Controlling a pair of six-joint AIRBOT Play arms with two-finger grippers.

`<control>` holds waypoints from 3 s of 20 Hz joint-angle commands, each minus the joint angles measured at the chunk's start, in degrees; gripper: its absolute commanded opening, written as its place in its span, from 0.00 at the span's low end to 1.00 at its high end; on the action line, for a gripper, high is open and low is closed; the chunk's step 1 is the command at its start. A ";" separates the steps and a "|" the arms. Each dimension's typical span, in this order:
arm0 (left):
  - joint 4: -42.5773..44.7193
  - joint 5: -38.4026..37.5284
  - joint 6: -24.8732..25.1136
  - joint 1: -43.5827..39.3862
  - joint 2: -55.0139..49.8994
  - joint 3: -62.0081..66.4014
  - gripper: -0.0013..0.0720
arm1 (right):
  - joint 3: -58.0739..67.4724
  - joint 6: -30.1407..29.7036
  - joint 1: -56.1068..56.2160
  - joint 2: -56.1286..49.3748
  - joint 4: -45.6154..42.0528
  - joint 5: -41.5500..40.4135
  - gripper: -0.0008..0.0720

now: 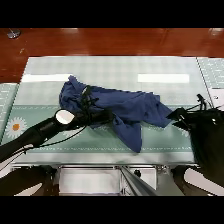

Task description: Fold the shirts.

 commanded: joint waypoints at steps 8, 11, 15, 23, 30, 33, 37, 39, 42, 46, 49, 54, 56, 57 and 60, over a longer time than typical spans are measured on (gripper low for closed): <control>0.00 -5.99 3.93 6.88 4.39 1.22 0.04 | 14.16 0.07 9.73 -7.28 1.60 3.43 0.05; 0.02 -11.39 6.36 16.55 13.51 4.04 0.04 | 28.74 1.38 8.20 -5.49 1.51 8.61 0.05; 0.02 -12.13 6.36 31.76 26.60 10.67 0.04 | 49.57 4.76 7.65 -1.77 2.14 9.84 0.05; 3.72 -25.75 7.85 63.30 34.10 38.05 0.04 | 70.73 7.65 7.63 15.96 0.28 5.90 0.05; 20.57 -30.69 5.64 71.10 35.01 61.33 0.04 | 70.71 8.94 7.63 33.77 -10.36 12.63 0.05; 33.44 -36.20 1.51 64.92 36.89 61.88 0.04 | 70.71 10.88 7.65 36.06 -14.99 17.86 0.05; 42.49 -40.85 -2.34 56.65 37.55 53.27 0.04 | 63.78 11.15 7.65 36.15 -12.02 19.41 0.05; 41.00 -40.26 -2.32 53.68 36.54 43.41 0.04 | 54.86 10.03 7.65 36.15 -7.10 19.47 0.05; 40.70 -34.38 -0.79 50.51 31.80 29.11 0.04 | 38.56 6.62 7.65 34.29 -1.99 14.84 0.05; 38.77 -22.38 -0.76 45.68 18.10 22.69 0.04 | 26.58 2.62 9.77 22.69 -1.01 2.38 0.05; 38.12 -14.27 -0.85 42.03 6.51 24.17 0.04 | 27.23 0.57 14.01 8.02 -0.94 -8.74 0.05; 35.47 -7.48 -7.26 40.44 -7.50 29.99 0.05 | 41.33 1.14 14.36 -17.20 16.15 -13.25 0.05; 32.46 -8.28 -7.89 40.44 -10.29 31.36 0.06 | 45.99 1.14 13.99 -24.22 25.00 -10.71 0.33; 32.37 -9.42 -7.87 40.57 -10.95 31.85 0.27 | 47.54 1.18 13.49 -26.21 26.45 -8.92 0.69; 34.62 -22.64 -8.11 44.70 -10.99 34.16 0.98 | 49.42 1.40 8.68 -26.88 24.68 1.33 0.88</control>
